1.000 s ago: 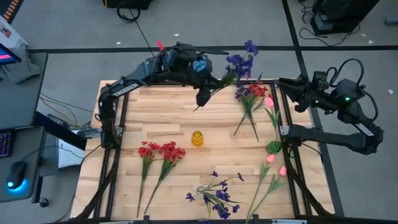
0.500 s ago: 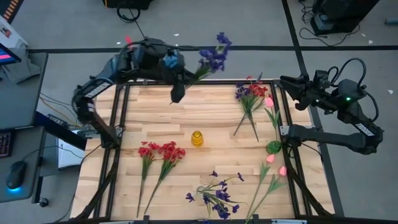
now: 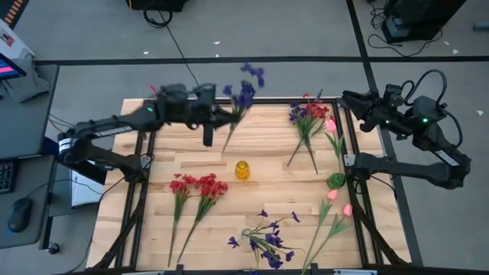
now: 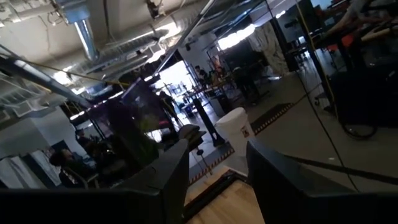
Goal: Sort flowers into vase by color
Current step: Put the left purple flower into the yellow vase
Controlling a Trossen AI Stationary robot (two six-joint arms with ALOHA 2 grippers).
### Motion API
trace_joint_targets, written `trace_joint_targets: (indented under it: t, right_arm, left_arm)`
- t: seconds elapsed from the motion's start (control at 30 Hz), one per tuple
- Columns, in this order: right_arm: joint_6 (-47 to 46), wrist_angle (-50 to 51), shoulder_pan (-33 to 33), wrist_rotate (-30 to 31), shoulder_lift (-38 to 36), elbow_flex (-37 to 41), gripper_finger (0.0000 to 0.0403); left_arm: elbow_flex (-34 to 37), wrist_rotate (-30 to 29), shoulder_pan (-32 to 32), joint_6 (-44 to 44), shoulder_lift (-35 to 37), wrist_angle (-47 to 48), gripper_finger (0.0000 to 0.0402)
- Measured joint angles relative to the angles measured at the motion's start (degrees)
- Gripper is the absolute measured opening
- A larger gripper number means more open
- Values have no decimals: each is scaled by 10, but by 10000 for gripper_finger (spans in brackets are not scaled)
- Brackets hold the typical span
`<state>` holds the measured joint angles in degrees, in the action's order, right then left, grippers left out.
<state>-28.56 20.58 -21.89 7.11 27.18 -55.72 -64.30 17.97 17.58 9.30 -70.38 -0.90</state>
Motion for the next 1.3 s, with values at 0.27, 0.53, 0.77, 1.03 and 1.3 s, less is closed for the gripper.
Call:
trace_joint_targets:
  t: [0.27,0.53,0.77,1.03,1.3]
  right_arm:
    - [-16,0,0,4,30,0,171]
    - [-28,0,0,3,51,0,171]
    - [-28,-5,0,3,55,0,171]
    - [-28,-5,0,3,56,0,171]
    - [-28,-4,0,3,56,0,171]
  left_arm:
    - [213,11,-7,20,-1,-427,15]
    - [271,30,-24,71,-4,-487,15]
    - [270,18,-32,31,-13,-474,15]
    - [270,13,-32,26,-48,-500,15]
    - [269,1,-34,33,-55,-520,15]
